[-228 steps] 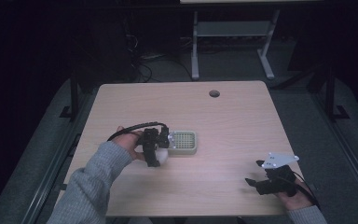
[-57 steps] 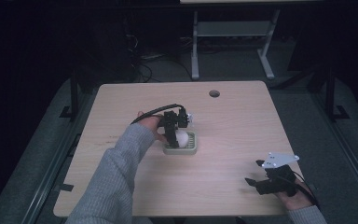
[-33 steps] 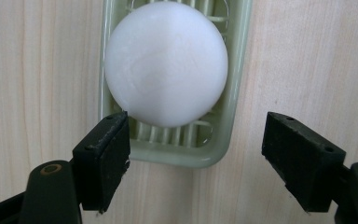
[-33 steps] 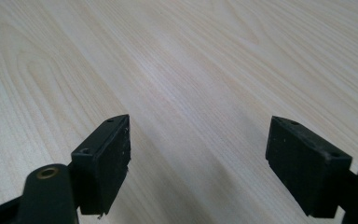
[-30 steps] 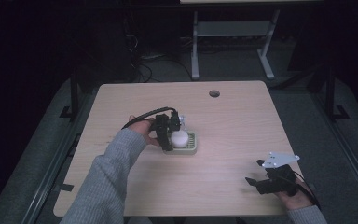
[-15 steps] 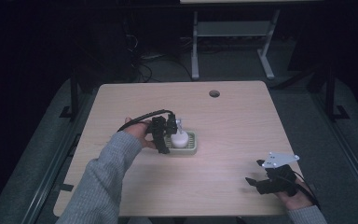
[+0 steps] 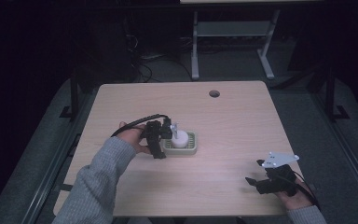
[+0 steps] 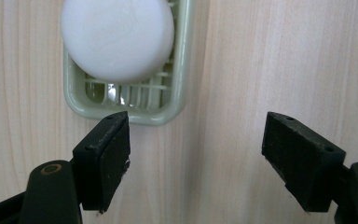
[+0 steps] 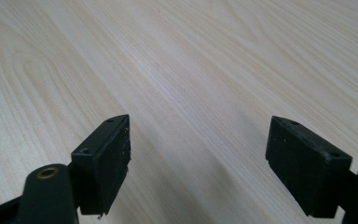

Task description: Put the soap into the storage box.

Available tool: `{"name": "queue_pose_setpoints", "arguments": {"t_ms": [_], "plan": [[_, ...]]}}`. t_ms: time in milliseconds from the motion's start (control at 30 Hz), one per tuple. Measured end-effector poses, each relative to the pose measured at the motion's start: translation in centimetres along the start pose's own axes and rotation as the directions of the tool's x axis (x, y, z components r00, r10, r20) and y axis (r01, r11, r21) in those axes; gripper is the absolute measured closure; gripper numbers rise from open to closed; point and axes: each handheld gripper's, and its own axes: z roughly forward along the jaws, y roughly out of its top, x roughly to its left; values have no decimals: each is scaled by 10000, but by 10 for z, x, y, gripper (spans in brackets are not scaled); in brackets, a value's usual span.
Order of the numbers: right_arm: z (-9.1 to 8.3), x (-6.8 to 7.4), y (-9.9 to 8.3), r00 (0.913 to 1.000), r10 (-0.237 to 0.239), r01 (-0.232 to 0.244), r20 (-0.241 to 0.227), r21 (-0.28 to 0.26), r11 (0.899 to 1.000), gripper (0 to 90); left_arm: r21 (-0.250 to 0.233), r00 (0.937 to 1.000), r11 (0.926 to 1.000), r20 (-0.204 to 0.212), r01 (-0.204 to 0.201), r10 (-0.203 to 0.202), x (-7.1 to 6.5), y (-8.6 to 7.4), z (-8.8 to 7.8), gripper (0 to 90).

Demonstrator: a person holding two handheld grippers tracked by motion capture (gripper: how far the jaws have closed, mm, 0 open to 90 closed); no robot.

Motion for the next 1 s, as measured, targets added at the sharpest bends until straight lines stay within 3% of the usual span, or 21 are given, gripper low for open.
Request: {"name": "queue_pose_setpoints", "arguments": {"t_ms": [633,1000], "plan": [[-1,-1,-1,10000,53,-53,75,47,10000,215,-173,9995,9993,2,-329,329,-28,-12,0,237],[0,-1,-1,9999,69,-70,103,54,10000,215,34,9992,9992,-51,-391,391,-34,-19,-1,237]]}}
